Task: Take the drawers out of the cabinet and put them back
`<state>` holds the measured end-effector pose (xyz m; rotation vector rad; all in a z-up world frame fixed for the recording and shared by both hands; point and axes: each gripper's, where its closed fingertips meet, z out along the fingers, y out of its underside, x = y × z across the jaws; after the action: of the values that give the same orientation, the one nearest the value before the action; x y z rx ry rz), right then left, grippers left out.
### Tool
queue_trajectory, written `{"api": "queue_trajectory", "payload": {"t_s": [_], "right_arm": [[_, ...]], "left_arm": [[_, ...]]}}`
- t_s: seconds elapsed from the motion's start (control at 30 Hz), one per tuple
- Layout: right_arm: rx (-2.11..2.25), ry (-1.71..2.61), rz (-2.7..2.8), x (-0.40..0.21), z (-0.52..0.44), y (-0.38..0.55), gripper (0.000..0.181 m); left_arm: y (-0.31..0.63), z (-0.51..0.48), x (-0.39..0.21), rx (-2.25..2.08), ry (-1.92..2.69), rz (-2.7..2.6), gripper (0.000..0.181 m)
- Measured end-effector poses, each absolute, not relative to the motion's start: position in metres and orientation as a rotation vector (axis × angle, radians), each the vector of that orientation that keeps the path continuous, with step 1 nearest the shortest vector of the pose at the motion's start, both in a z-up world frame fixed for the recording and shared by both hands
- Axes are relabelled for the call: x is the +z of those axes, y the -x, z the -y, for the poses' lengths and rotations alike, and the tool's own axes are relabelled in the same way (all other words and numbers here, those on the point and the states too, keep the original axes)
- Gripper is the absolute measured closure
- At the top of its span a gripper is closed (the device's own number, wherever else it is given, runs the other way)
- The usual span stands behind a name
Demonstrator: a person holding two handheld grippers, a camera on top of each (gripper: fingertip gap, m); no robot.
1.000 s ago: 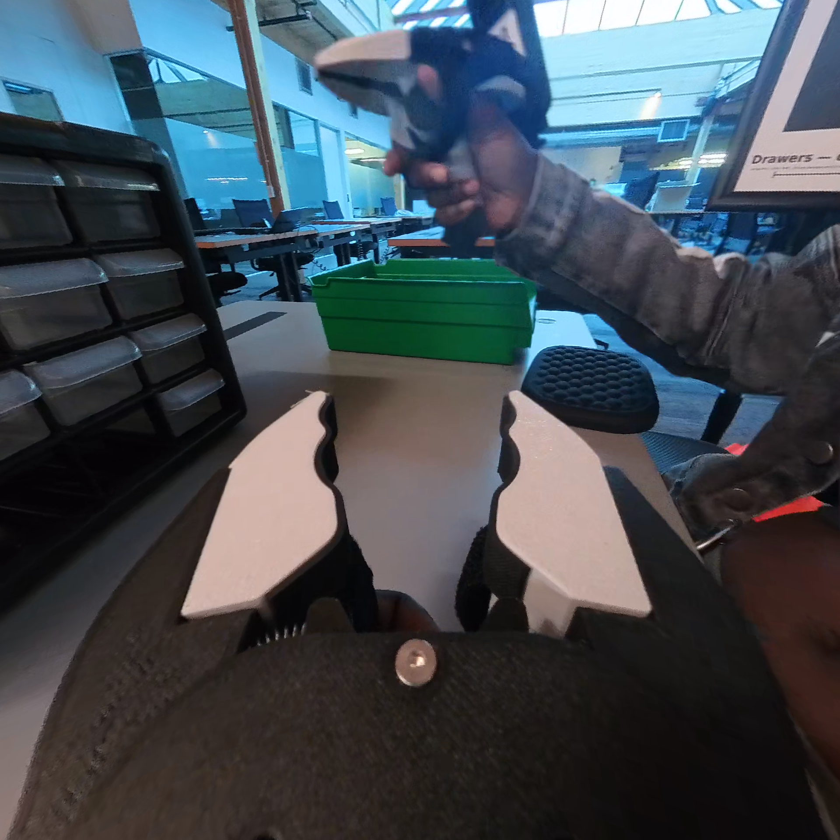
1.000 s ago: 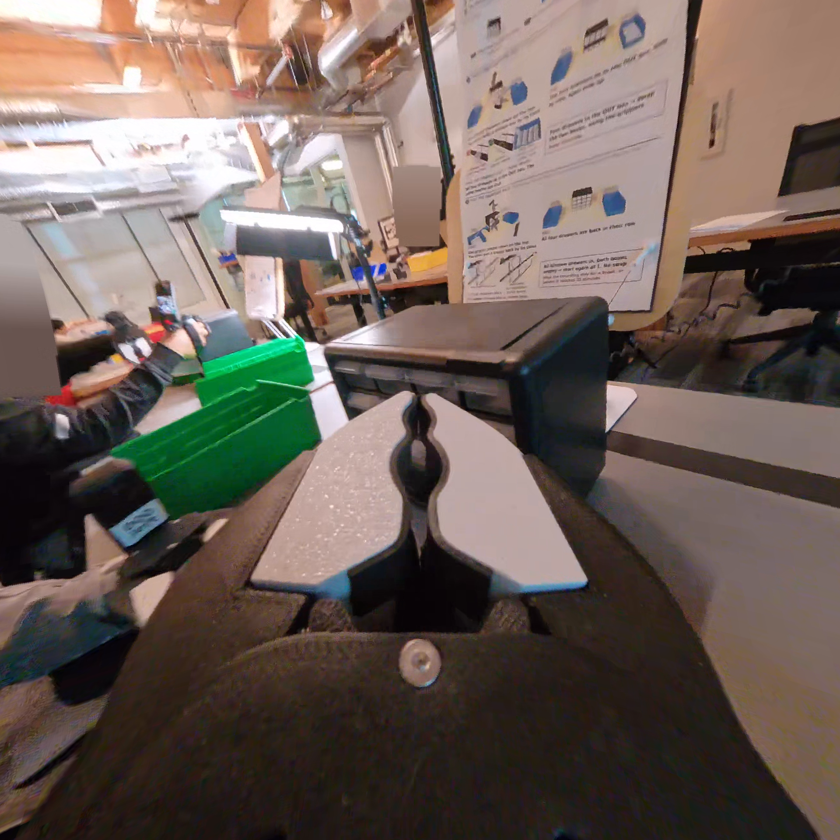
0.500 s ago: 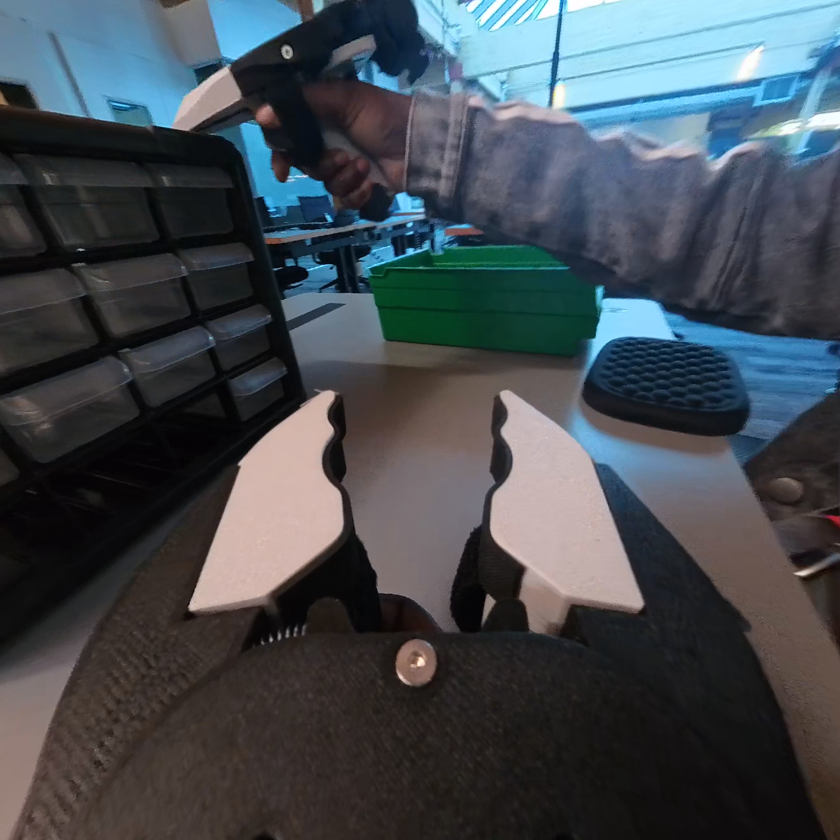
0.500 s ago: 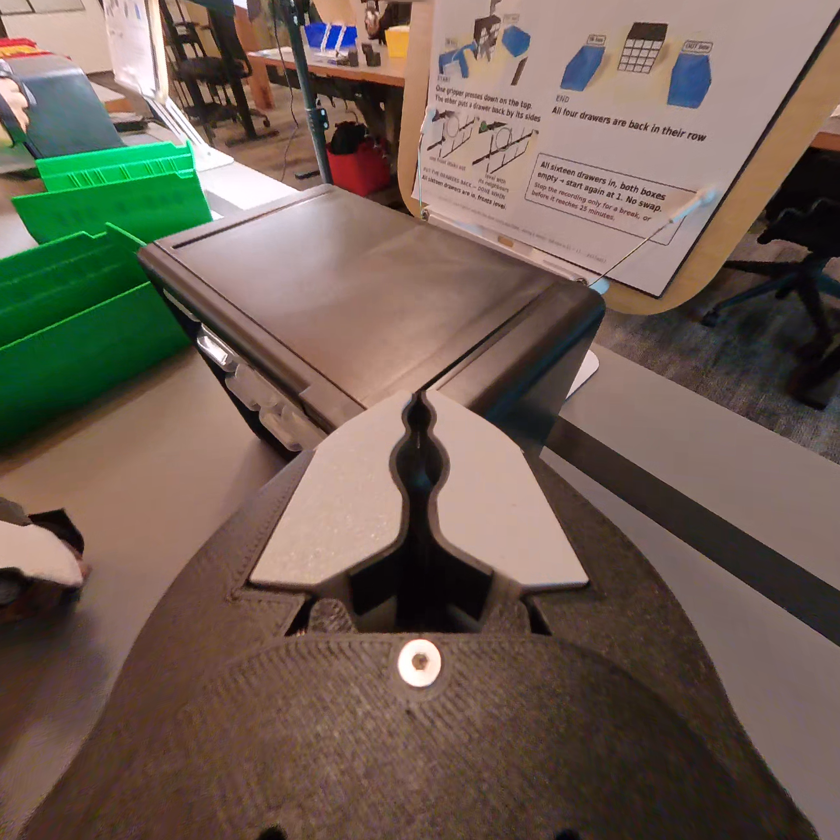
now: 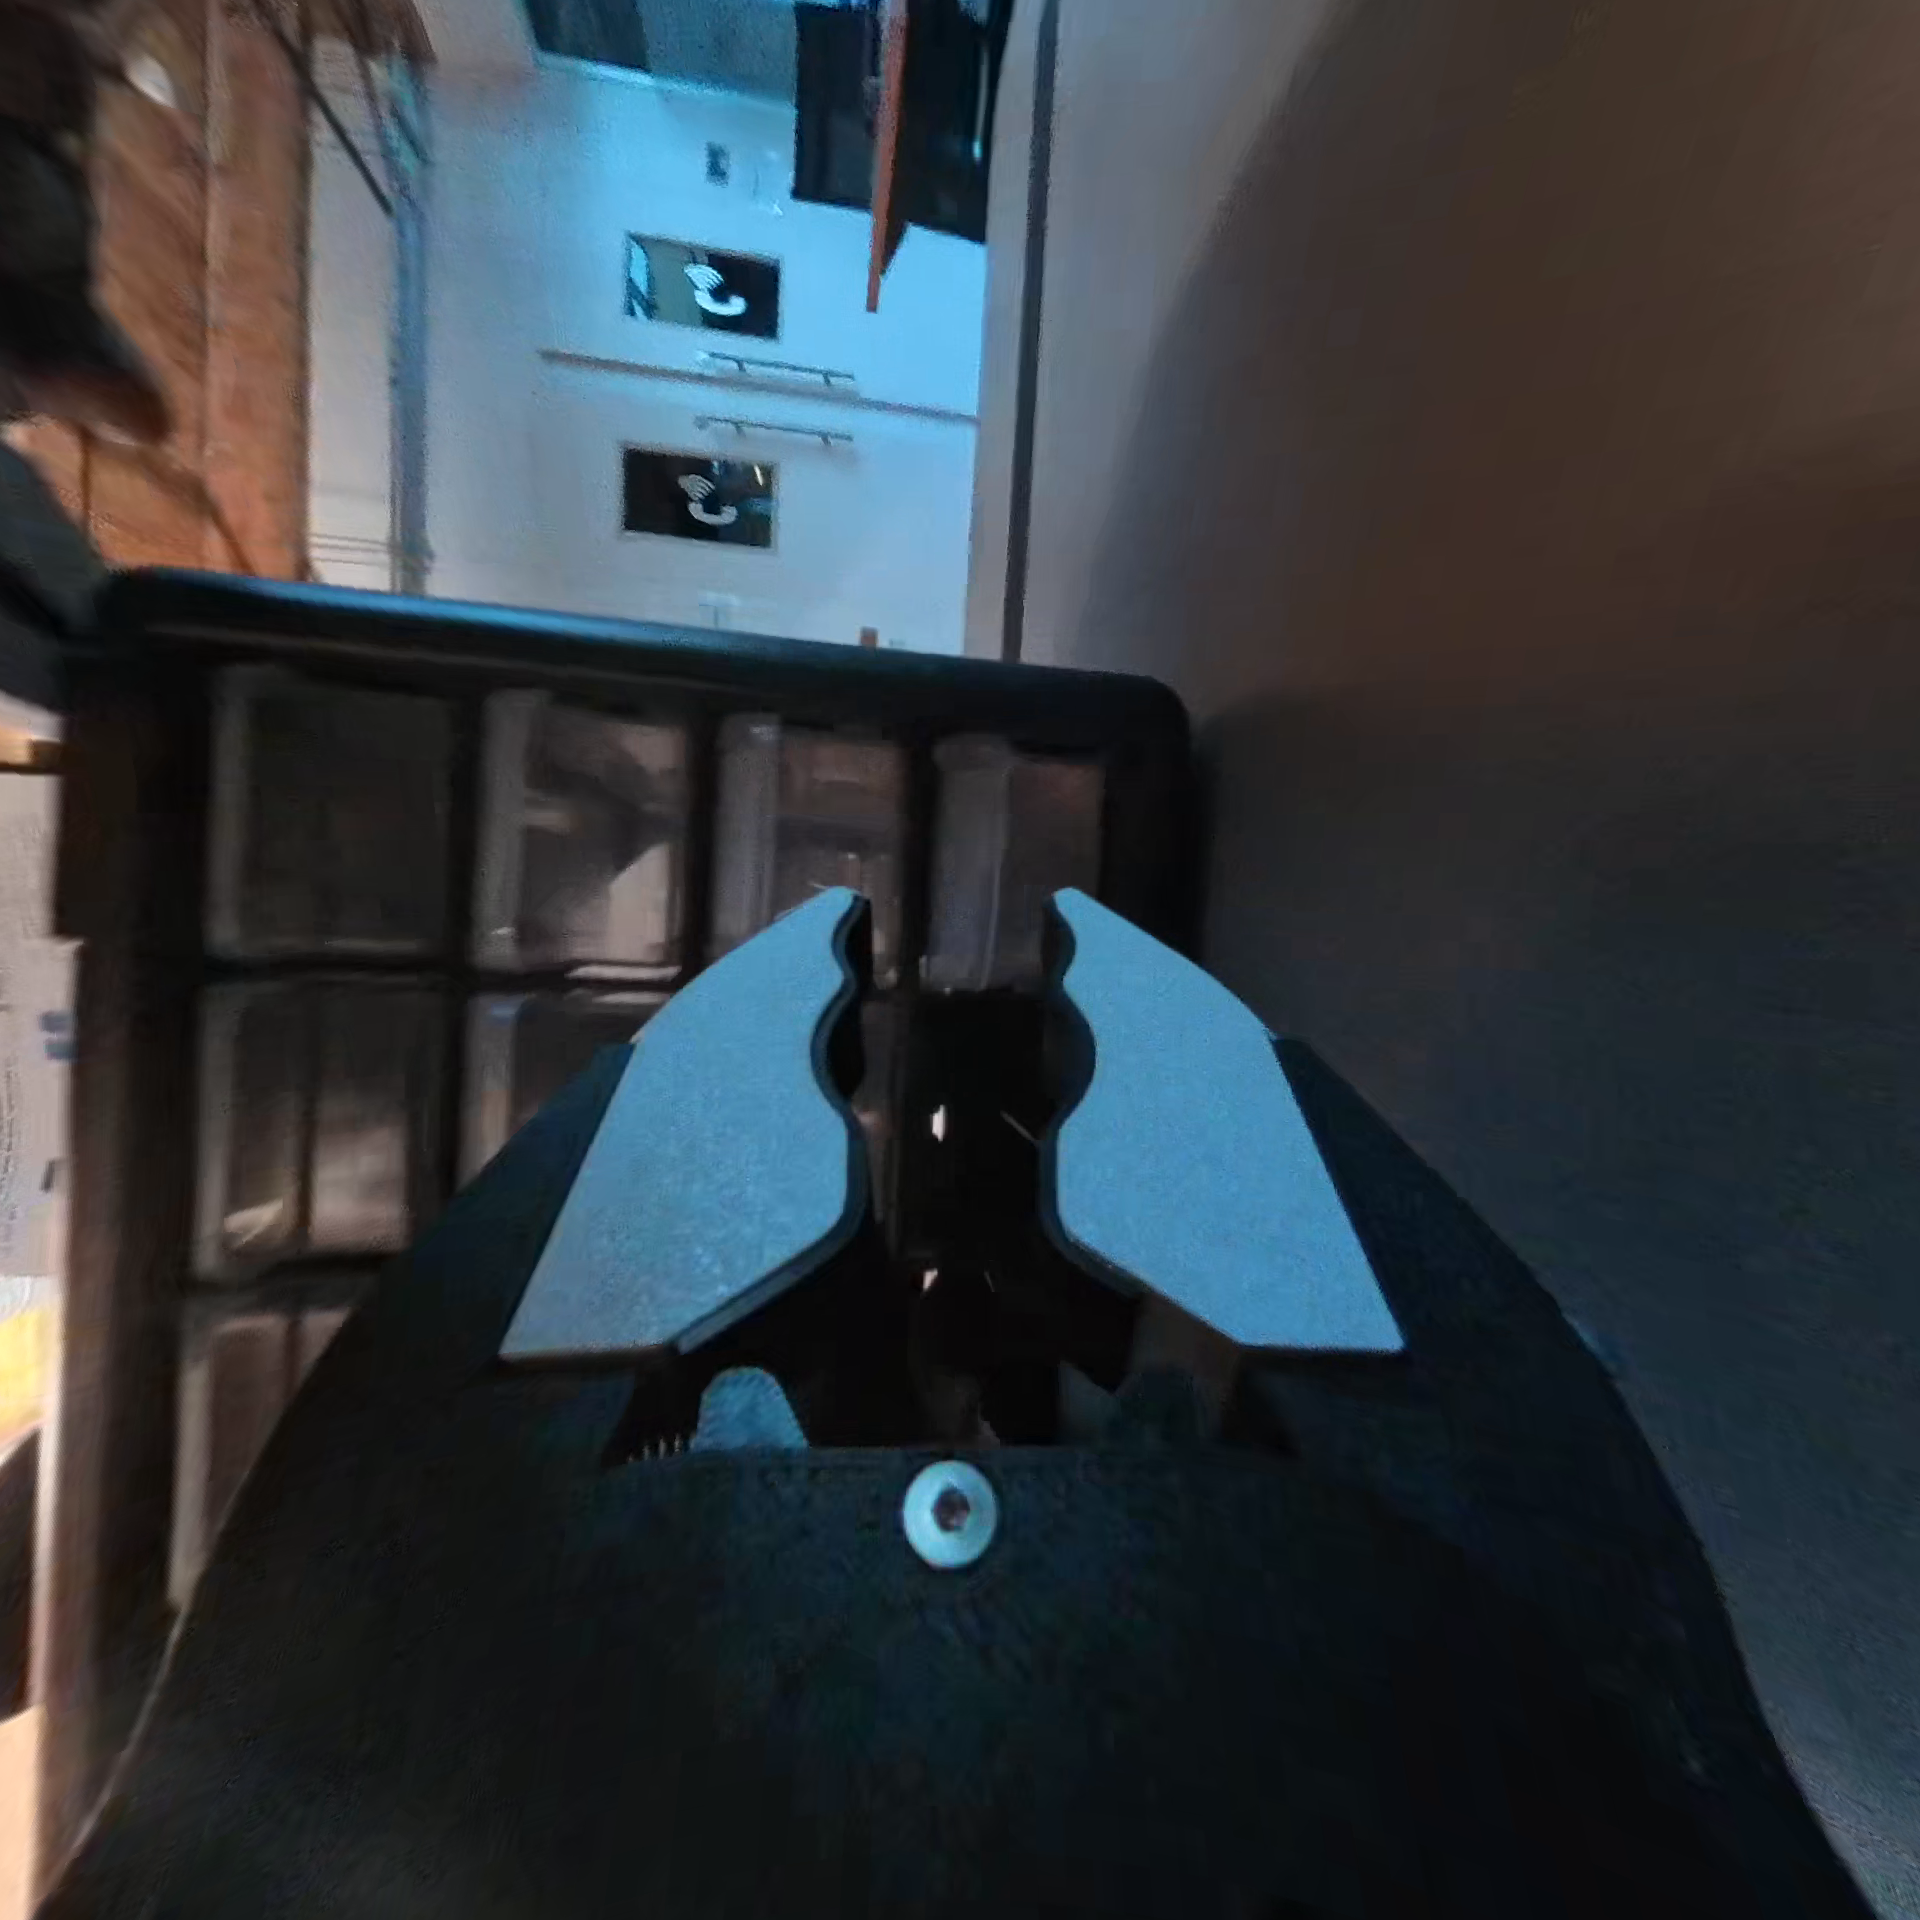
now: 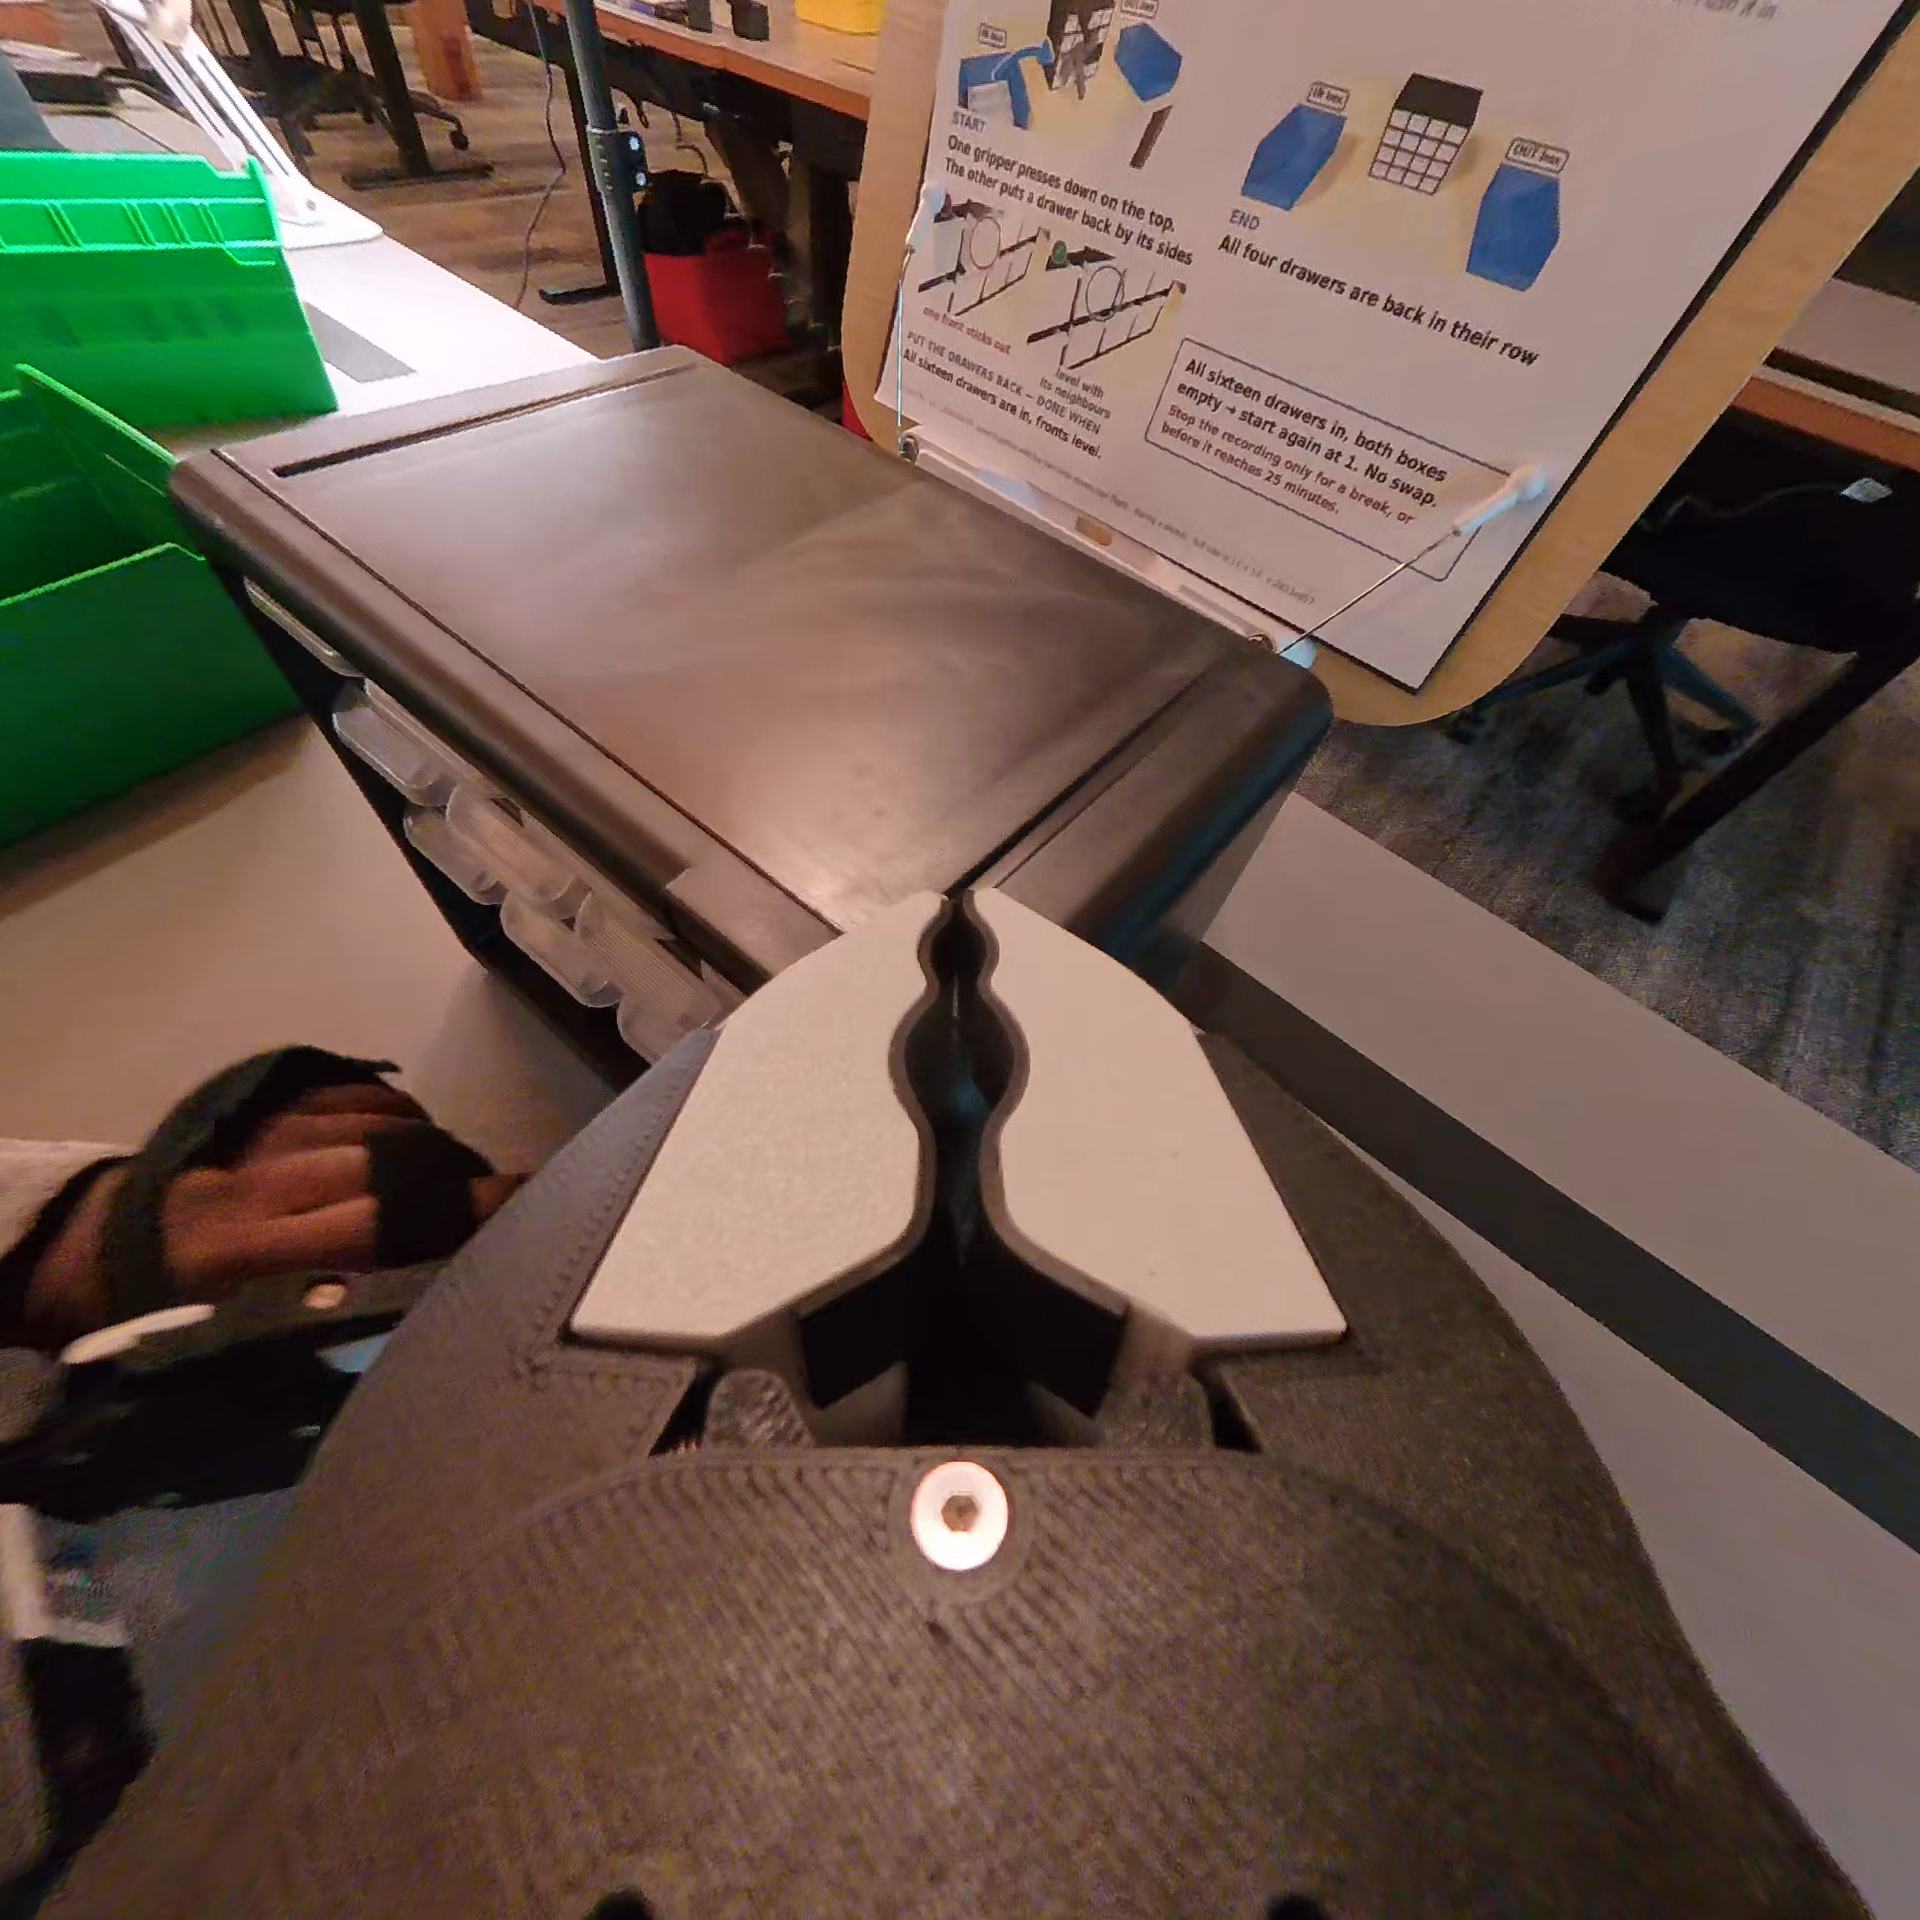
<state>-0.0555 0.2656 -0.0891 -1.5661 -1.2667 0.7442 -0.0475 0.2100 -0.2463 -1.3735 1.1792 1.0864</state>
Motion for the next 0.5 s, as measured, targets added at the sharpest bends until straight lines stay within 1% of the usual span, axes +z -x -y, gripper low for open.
{"api": "queue_trajectory", "payload": {"t_s": [0.13,0.3,0.37,0.43,0.47,0.5], "right_arm": [[0.756,1.56,1.266,-0.089,-0.265,0.056,0.179],[0.764,1.55,1.262,-0.089,-0.265,0.056,0.179],[0.768,1.547,1.257,-0.089,-0.265,0.056,0.179],[0.761,1.539,1.252,-0.089,-0.265,0.057,0.179],[0.759,1.535,1.248,-0.089,-0.266,0.057,0.179],[0.763,1.532,1.243,-0.089,-0.266,0.057,0.179]], "left_arm": [[0.05,-0.229,-0.249,1.12,1.392,-1.137,0.156],[0.041,-0.225,-0.248,1.121,1.338,-1.179,0.154],[0.033,-0.215,-0.225,1.029,1.285,-1.104,0.155],[0.035,-0.2,-0.182,0.923,1.259,-0.953,0.152],[0.039,-0.192,-0.155,0.873,1.246,-0.869,0.158],[0.044,-0.185,-0.13,0.814,1.249,-0.806,0.175]]}}
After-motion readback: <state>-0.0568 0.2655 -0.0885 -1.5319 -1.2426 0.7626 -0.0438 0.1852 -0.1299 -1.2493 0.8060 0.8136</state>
